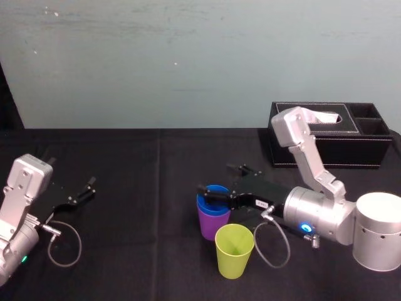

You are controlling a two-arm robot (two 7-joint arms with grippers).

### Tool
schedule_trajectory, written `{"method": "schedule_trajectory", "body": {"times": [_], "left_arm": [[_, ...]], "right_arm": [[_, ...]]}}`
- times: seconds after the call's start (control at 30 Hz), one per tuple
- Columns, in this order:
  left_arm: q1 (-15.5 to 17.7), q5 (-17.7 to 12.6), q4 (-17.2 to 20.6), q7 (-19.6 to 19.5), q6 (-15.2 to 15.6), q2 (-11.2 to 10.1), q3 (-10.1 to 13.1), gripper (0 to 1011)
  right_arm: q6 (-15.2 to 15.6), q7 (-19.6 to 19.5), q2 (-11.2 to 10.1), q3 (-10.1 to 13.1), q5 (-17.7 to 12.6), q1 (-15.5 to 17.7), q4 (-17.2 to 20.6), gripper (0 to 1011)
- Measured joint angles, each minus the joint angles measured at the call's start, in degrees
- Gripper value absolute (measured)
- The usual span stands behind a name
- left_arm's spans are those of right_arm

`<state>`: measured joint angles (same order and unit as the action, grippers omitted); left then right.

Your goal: Stack the three plastic cups sequentially using one hand.

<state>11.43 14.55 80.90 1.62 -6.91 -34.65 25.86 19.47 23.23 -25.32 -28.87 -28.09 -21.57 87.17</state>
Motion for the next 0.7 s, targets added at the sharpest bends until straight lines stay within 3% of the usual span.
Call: {"method": "schedule_trajectory", "body": {"times": [0.2, 0.4, 0.7], "left_arm": [[0.00, 0.00, 0.00, 0.00, 0.00, 0.00, 0.00, 1000], [0.00, 0.00, 0.00, 0.00, 0.00, 0.00, 0.00, 1000], [0.00, 0.00, 0.00, 0.00, 0.00, 0.00, 0.00, 1000]], "right_arm": [[-1.56, -0.68, -1.18, 1.86, -0.80, 2.10, 2.67, 1004], [-1.95, -1.49, -4.13, 3.98, -1.72, 6.32, 7.45, 1004], [-4.57, -0.67, -11.29, 8.44, -4.71, 16.91, 15.35, 1004]]}}
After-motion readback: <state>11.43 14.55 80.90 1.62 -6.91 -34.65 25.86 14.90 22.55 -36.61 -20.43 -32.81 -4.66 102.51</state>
